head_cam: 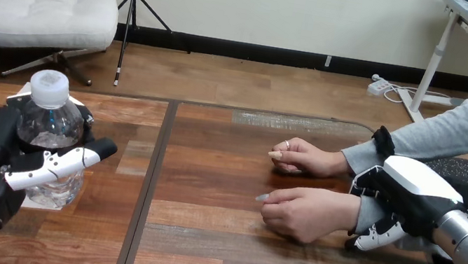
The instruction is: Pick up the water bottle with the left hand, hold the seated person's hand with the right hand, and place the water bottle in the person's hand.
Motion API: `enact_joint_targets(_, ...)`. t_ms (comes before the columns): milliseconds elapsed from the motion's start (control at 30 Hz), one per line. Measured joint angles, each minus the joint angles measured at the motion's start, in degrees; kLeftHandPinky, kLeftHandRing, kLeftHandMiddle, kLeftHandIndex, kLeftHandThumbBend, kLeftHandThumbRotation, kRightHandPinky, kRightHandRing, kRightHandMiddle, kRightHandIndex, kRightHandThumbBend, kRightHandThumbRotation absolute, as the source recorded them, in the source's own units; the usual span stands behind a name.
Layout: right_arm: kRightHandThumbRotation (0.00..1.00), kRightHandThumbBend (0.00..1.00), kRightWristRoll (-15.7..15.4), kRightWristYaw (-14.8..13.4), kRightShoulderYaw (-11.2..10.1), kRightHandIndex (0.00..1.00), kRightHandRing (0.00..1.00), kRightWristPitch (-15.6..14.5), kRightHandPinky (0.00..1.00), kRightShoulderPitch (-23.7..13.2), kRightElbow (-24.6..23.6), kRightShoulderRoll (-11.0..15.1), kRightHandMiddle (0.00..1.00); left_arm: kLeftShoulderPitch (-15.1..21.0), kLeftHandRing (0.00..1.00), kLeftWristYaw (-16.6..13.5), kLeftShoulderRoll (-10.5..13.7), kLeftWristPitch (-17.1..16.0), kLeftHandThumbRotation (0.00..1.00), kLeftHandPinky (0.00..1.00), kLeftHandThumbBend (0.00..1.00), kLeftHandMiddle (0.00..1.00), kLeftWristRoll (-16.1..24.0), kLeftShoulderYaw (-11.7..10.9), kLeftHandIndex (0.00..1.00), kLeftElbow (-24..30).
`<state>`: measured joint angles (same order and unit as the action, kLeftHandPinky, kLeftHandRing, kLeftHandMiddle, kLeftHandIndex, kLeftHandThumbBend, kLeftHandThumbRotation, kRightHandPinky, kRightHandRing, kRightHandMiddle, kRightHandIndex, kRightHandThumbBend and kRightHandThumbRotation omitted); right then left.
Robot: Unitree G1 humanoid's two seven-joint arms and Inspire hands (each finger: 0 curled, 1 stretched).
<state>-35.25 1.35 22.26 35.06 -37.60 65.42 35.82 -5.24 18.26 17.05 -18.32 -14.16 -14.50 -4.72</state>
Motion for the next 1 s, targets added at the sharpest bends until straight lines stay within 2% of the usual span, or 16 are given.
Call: enact_joint_targets(1000, 0.0, 0.74, 0.4, -0.7, 0.0, 0.49, 0.44, 0.5, 0.41, 0.0, -0.2, 0.0, 0.49, 0.0, 0.3, -0.1, 0.0, 1.2, 0.0, 0.25, 0.59, 0.35, 0.0, 0.0, 0.39, 0.0)
